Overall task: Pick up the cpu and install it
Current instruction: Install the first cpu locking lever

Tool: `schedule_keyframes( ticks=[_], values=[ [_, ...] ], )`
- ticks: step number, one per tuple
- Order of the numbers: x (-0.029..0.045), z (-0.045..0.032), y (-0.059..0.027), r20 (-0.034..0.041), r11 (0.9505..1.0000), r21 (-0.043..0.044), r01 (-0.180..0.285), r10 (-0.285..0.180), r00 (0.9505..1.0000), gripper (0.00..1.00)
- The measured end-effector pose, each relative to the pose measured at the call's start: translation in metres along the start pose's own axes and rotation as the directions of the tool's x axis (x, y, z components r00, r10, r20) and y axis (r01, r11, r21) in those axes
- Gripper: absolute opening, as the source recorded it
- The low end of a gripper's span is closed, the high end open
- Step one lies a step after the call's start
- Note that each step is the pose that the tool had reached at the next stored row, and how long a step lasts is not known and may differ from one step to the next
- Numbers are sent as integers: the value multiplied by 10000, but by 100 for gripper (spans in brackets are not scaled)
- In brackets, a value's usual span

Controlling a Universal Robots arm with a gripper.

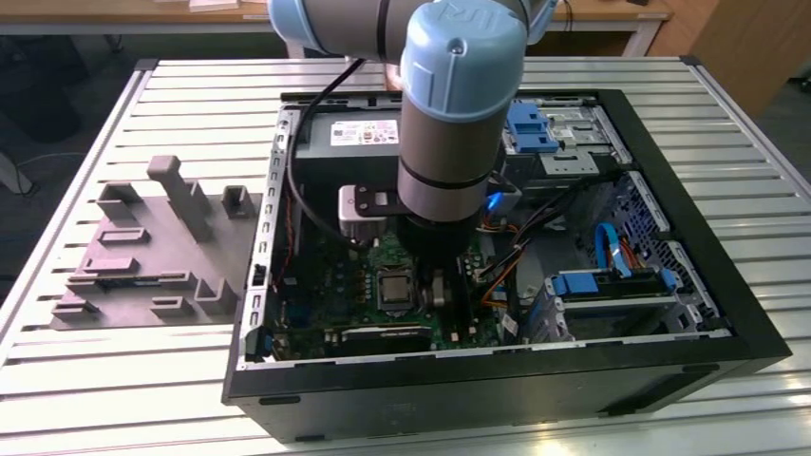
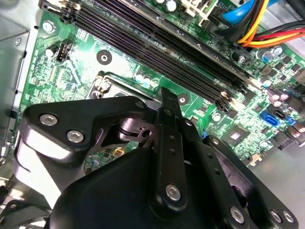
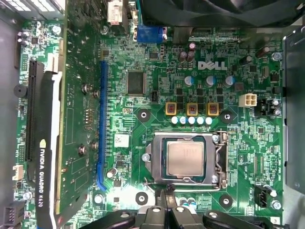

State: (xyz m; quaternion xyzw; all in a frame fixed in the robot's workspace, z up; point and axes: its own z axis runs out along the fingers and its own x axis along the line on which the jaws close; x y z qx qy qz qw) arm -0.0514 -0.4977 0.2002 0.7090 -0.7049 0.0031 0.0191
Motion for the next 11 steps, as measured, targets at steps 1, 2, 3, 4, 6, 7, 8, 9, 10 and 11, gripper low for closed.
schedule_keyframes(
  ticks=[1,2,3,4,6,7,8,9,10,11],
  values=[
    [0,-16,0,0,10000,0,-1,1,10000,11],
    [1,-37,1,0,10000,0,0,0,10000,11],
    [2,-57,1,0,10000,0,0,0,10000,11],
    [2,-75,2,-1,10000,0,0,0,10000,11],
    [2,-86,2,1,10000,0,-1,1,10000,11],
    [2,-86,2,2,10000,1,0,0,10000,11],
    [3,-88,2,0,10000,0,-1,1,10000,11],
    [3,-89,2,0,10000,0,0,0,10000,11],
    [3,-89,2,0,10000,0,0,0,10000,11],
    [3,-89,2,0,10000,0,0,0,10000,11]
  ],
)
